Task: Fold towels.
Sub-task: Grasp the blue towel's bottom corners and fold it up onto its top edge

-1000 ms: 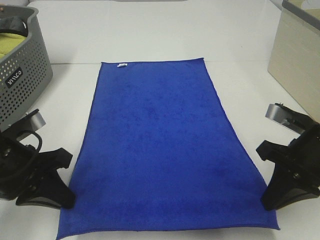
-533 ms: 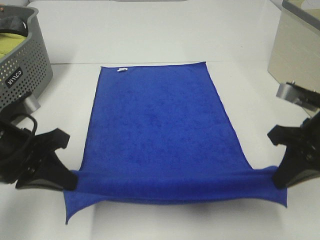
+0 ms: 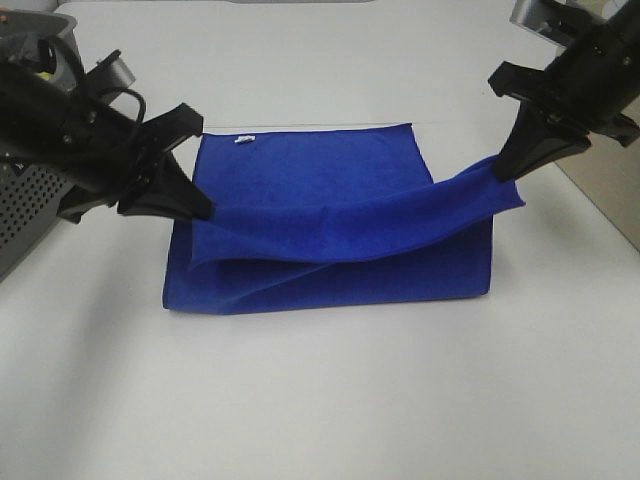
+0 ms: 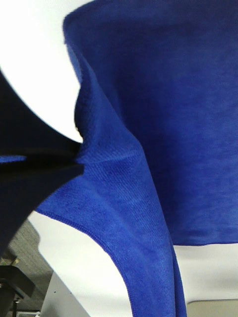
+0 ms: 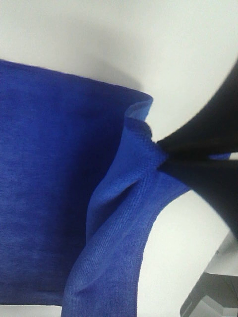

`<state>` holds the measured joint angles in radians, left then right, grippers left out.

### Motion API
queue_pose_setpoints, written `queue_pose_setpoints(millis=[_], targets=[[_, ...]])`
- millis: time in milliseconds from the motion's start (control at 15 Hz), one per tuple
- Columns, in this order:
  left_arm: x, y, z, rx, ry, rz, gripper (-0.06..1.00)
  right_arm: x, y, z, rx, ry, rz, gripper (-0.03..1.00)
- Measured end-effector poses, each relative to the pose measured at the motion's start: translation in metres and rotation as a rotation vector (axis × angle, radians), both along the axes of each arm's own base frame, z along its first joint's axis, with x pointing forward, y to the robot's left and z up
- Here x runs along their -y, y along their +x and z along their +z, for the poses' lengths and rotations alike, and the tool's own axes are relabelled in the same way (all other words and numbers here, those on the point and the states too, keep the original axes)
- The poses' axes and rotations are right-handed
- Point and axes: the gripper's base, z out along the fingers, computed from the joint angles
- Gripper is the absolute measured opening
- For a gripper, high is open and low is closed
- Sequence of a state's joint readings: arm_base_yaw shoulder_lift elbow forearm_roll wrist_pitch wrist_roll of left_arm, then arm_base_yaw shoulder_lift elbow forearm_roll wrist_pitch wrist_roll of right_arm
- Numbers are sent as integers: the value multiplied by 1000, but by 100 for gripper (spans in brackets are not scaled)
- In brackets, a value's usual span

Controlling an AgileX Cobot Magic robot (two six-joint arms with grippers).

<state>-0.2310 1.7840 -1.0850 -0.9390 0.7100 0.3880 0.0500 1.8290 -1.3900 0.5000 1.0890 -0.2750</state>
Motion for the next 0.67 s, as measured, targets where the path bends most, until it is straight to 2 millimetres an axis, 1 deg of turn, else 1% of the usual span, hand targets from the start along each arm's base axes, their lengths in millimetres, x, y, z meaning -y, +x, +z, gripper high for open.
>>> queue_pose_setpoints(millis=[267, 400, 667], targets=[[7, 58, 3, 135, 20, 65, 0, -3, 53, -13, 30, 4, 9, 2], [8, 80, 3, 205, 38, 111, 0, -4, 76, -23, 52, 6, 8, 2], [5, 116, 6, 377, 88, 208, 0, -9, 123, -30, 150, 39, -4, 2]])
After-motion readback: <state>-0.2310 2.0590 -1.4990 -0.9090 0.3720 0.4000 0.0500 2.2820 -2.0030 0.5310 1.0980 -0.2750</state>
